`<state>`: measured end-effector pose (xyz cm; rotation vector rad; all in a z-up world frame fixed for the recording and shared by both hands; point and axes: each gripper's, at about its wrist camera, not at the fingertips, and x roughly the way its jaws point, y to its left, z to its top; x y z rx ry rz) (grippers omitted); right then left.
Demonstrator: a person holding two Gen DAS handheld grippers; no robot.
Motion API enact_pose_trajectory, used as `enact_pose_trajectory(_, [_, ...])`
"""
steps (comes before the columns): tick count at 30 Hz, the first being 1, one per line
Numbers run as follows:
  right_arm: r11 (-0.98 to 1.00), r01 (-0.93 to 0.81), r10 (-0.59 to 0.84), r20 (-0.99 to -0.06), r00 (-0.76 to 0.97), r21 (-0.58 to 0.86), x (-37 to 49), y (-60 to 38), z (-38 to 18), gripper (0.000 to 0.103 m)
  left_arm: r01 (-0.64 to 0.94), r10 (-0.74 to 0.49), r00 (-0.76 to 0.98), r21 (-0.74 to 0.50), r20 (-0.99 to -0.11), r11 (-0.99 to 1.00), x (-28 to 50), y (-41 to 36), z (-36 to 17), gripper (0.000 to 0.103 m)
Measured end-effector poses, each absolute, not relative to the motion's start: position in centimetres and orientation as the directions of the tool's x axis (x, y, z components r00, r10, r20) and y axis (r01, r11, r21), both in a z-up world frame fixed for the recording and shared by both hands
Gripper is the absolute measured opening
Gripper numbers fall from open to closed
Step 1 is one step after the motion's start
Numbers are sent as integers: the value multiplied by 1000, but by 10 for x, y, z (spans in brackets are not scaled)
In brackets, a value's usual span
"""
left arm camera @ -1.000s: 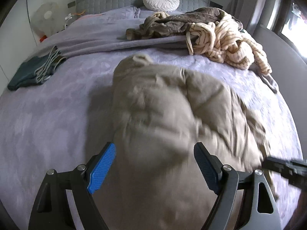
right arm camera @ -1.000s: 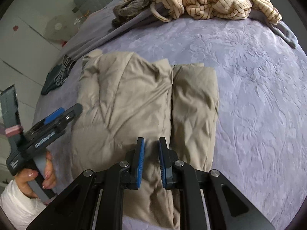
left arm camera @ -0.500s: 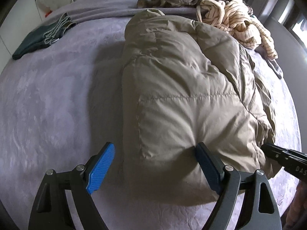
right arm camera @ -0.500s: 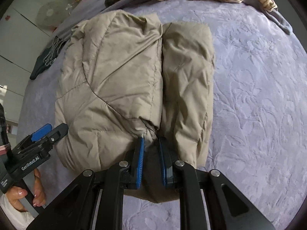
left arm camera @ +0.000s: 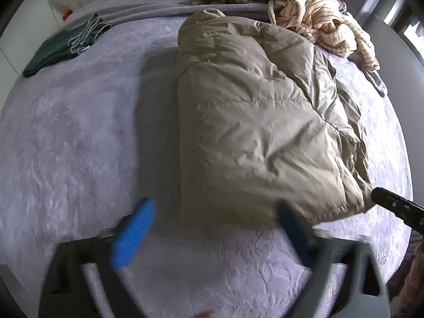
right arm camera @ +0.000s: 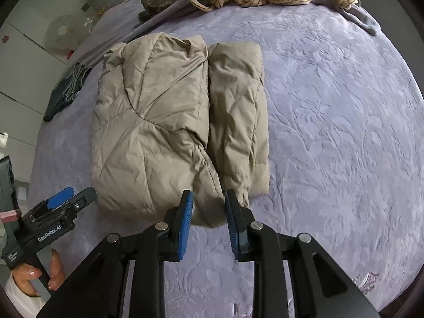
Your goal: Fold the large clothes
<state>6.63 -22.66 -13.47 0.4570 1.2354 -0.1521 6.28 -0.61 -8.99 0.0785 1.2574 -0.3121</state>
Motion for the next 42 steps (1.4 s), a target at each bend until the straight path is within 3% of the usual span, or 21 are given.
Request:
enact_pose_trajectory(12, [903,362,139,-954,264,232,48,-217,-137,32,280,-133,297,-47,-946,959,41,14,-68,103])
enact_pose_trajectory(15, [905,364,134,-960,246,220,42,-209,-138,44,265,-126,312,-41,-942,963,41,23,-61,103])
enact_pose_trajectory(17, [907,364,120,-958,259,212,39,-203,-132,47,266,-126,328,-37,-936,963,41,27,-56,103])
enact_pose_trajectory(19, [912,361,93,-954,284,196,36,-196,-122,57,272,-133,336,-39,-933,962,40,32,-52,103])
enact_pose_trajectory(24, [923,360,7,-942,335,135,30,-178,-99,64,304,-161,349,-51,-923,951,37,41,-40,103])
enact_pose_trajectory(27, [920,372,-14,-935,355,128,24,-171,-90,74,318,-164,363,-43,-917,947,30,44,-29,103])
enact_pose_trajectory(31, [920,373,-25,-932,362,121,18,-166,-82,76,302,-175,387,-55,-905,952,17,50,-8,103])
enact_pose_trajectory(33, [922,369,-35,-927,373,114,15,-163,-75,83,291,-171,406,-50,-898,955,11,52,0,103])
enact_pose_trajectory(42, [952,290,-54,-884,464,94,-7,-159,-38,87,212,-130,471,-31,-872,977,-32,51,36,103])
